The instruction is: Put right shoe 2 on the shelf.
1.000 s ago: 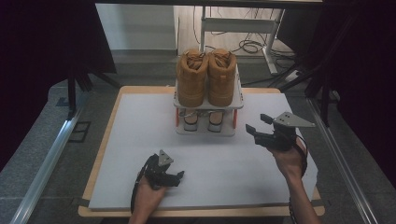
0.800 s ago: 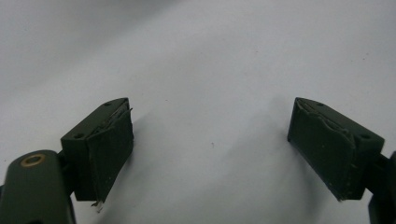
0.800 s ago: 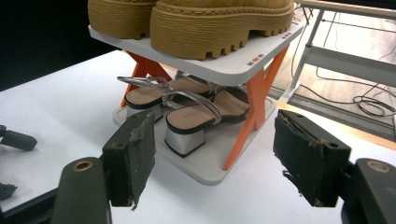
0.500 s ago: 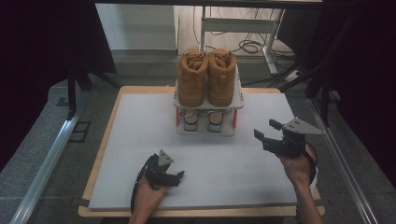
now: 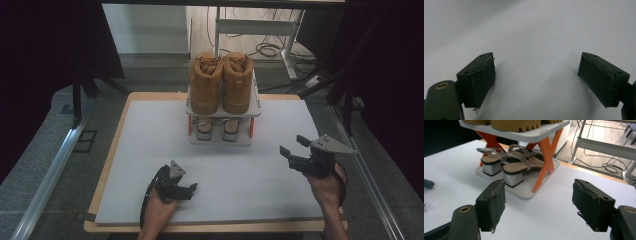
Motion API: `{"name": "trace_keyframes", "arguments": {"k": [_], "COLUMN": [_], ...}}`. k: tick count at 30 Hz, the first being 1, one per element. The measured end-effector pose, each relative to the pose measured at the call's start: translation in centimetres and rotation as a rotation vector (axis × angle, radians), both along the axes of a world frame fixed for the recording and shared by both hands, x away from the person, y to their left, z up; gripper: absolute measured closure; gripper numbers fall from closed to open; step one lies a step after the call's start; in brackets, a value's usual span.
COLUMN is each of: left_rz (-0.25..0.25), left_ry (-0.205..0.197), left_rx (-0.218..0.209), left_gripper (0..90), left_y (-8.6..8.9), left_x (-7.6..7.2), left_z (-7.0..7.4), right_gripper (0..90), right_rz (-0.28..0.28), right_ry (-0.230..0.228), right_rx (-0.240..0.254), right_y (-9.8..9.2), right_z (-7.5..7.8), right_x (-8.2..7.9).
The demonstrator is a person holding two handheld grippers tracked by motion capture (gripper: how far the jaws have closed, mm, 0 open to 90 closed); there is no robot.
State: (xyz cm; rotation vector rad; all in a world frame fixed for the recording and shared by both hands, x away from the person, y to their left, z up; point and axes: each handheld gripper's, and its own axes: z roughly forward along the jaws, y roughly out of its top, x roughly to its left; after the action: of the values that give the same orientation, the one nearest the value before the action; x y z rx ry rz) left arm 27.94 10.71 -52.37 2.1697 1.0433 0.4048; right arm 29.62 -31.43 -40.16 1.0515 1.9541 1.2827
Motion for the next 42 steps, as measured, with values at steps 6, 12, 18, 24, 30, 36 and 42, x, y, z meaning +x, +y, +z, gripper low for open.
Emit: {"name": "trace_keyframes", "arguments": {"k": [6,12,18,24,30,36,42], "left_rz": [-0.002,0.001,-0.002,-0.002,-0.001,-0.001,-0.002], "left_ry": [-0.006,-0.005,-0.004,-0.004,-0.004,-0.004,-0.005], "left_rx": [0.004,0.002,0.005,0.005,0.004,0.004,0.005], "left_gripper": [14.2,14.2,14.2,14.2,14.2,14.2,14.2], "left_y": [0.0,0.0,0.0,0.0,0.0,0.0,0.0], "left_x": [0.0,0.0,0.0,0.0,0.0,0.0,0.0], "left_z": [0.0,0.0,0.0,0.0,0.0,0.0,0.0], "right_gripper": [24.0,18.9,9.9,2.8,0.2,0.0,0.0], "right_rz": [-0.014,-0.024,-0.052,-0.055,-0.052,-0.051,-0.050], "right_ry": [0.019,0.049,0.068,0.108,0.144,0.188,0.235], "right_rx": [-0.009,-0.004,-0.031,-0.061,-0.085,-0.114,-0.137], "right_y": [-0.6,-1.2,-1.4,-1.6,-1.9,-1.9,-2.0], "right_z": [-1.1,-2.1,-3.5,-5.2,-6.7,-8.3,-9.8], "right_x": [-0.4,-0.6,-0.8,-0.8,-0.7,-0.5,-0.3]}}
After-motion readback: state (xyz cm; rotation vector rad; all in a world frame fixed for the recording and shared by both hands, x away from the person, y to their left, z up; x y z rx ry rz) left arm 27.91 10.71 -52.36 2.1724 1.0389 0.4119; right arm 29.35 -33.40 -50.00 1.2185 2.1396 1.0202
